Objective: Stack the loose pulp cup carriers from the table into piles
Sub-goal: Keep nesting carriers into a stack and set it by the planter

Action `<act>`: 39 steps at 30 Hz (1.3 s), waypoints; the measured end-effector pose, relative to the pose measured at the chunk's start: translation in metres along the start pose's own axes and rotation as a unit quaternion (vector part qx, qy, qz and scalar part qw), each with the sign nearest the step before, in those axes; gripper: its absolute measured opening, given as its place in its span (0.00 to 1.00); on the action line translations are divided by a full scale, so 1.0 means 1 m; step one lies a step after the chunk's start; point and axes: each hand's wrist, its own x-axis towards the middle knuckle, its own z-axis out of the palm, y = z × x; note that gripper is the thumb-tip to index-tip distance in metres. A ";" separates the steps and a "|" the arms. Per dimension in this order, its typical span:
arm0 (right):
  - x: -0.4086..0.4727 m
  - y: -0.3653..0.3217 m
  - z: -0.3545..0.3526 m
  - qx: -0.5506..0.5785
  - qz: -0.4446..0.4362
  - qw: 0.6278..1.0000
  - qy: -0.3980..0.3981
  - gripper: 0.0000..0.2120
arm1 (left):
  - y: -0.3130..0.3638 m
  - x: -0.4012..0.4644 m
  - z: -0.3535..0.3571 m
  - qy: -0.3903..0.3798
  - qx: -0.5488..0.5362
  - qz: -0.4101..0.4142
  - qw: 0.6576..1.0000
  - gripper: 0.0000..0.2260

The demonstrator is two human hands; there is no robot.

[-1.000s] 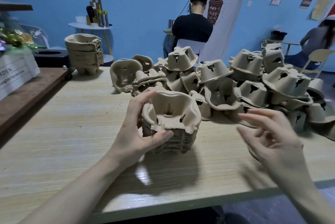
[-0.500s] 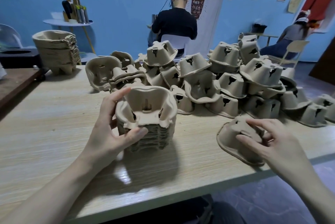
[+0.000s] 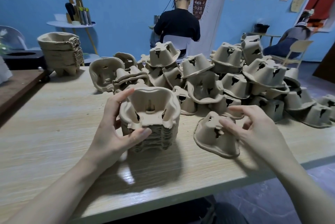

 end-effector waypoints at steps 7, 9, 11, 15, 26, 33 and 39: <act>0.005 0.006 -0.005 0.162 0.122 0.960 -0.191 0.30 | -0.001 -0.001 0.000 -0.001 0.007 -0.004 1.000 0.40; 0.004 0.006 -0.004 0.178 0.113 0.957 -0.198 0.30 | -0.001 -0.001 0.000 -0.002 0.006 -0.006 1.000 0.41; 0.005 0.006 -0.004 0.184 0.111 0.955 -0.205 0.28 | -0.001 -0.001 -0.001 -0.004 -0.001 -0.013 1.000 0.42; 0.004 0.006 -0.003 0.178 0.100 0.960 -0.193 0.28 | -0.002 -0.001 -0.001 -0.006 0.002 -0.014 1.000 0.42; 0.002 -0.004 -0.005 0.114 -0.005 0.973 -0.200 0.16 | -0.002 -0.001 -0.001 0.000 0.008 -0.007 1.000 0.37; 0.006 -0.005 0.009 0.142 -0.101 0.977 -0.126 0.24 | -0.002 -0.001 -0.001 -0.002 0.004 -0.008 1.000 0.39; 0.001 -0.005 0.017 0.121 -0.166 0.976 -0.071 0.23 | 0.000 -0.001 -0.001 -0.005 -0.003 -0.012 1.000 0.42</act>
